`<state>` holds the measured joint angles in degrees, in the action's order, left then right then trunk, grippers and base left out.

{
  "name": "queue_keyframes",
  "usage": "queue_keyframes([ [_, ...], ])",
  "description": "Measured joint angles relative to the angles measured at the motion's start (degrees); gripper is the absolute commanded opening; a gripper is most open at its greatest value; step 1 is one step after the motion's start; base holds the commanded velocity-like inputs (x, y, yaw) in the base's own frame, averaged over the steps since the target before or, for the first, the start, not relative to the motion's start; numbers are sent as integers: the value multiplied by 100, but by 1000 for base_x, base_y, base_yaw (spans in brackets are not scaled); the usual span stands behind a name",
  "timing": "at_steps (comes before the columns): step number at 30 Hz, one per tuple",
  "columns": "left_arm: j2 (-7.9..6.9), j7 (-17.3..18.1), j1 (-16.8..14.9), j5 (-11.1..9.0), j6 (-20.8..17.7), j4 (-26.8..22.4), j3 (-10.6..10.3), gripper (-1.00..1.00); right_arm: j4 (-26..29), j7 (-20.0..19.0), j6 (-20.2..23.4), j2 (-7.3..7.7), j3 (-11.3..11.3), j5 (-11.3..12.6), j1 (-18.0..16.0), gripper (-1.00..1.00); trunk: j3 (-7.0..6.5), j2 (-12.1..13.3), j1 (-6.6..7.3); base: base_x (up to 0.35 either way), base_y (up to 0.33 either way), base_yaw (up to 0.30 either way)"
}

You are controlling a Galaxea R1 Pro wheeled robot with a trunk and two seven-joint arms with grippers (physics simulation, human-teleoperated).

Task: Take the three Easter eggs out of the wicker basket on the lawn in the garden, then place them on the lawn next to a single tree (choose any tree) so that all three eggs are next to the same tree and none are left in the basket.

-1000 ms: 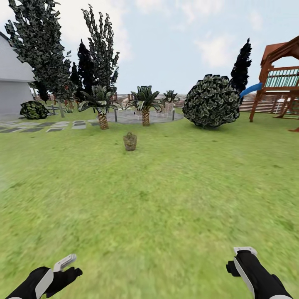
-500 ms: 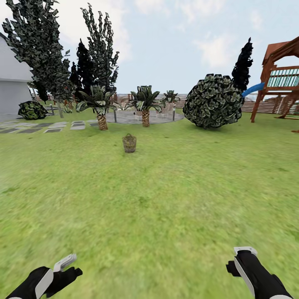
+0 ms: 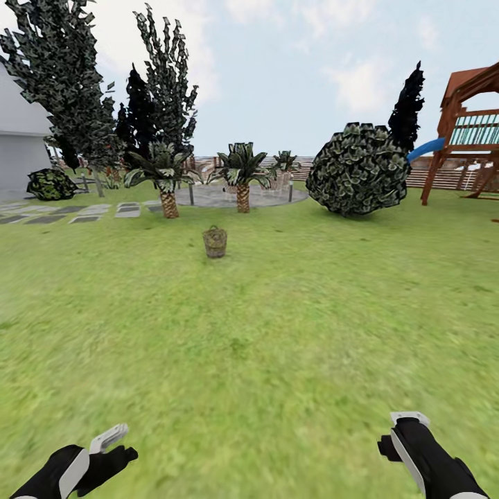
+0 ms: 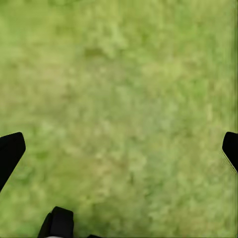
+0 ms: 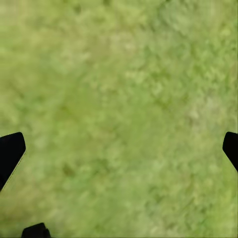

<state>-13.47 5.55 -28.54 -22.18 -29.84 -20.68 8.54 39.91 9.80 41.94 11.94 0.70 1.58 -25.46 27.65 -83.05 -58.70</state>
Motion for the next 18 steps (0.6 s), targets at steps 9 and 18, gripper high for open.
queue_keyframes([
  [9, 4, -1, 0, 0, 0, 0, 0, 100, -24, 1, 0, -7, -8, 0, 0, 100, 0, 0, 0, 325, 0, 0],
  [18, 62, 10, 0, 0, 0, 0, 4, 100, -50, 2, -14, -20, -33, 0, 0, 100, 0, 0, 0, 325, 0, 0],
])
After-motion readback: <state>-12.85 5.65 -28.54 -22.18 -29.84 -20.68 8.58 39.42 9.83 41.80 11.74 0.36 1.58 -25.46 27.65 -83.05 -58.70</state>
